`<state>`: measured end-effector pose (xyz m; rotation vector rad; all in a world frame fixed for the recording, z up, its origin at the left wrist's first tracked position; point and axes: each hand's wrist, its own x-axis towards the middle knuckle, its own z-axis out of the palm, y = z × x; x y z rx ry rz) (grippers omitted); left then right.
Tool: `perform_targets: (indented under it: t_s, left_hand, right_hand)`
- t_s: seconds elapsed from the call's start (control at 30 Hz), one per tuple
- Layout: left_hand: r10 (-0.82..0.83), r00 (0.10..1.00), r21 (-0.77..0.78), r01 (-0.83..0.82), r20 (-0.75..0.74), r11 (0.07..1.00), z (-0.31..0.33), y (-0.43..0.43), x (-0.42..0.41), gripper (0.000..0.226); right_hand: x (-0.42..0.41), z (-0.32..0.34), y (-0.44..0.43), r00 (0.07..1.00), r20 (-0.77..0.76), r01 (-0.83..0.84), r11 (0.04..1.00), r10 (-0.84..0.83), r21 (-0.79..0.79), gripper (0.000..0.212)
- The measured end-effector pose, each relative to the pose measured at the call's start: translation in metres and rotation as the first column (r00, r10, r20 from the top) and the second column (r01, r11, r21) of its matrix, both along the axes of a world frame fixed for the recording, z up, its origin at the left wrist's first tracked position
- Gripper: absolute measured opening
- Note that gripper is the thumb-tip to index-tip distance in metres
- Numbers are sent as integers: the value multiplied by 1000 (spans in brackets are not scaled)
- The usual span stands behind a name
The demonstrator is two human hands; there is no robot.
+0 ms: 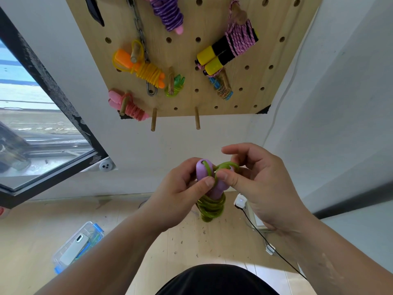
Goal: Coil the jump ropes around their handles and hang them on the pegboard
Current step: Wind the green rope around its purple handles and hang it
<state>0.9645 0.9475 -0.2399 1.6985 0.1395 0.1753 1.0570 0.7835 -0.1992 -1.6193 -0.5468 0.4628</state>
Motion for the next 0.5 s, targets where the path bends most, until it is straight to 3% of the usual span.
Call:
perform_targets:
  t_s: [0.13,0.27,0.37,0.5]
  left_hand:
    - [59,997,-32,-58,48,998,-2,-6,3,33]
    - [147,989,-322,-132,22,938,-2,-13,6,32]
    - [151,988,-452,-127,17,883,-1,-10,5,46]
    - [129,991,-502,-91,41,860,2,-15,5,46]
  right_hand:
    - [3,1,2,999,-24,41,997,-39,70,31]
    - [10,-1,1,992,-120,-42,998,46,37,31]
    - [12,-4,-3,964,-234,-112,992,122,58,31]
    - [17,1,-5,865,-497,17,984,75,178,20]
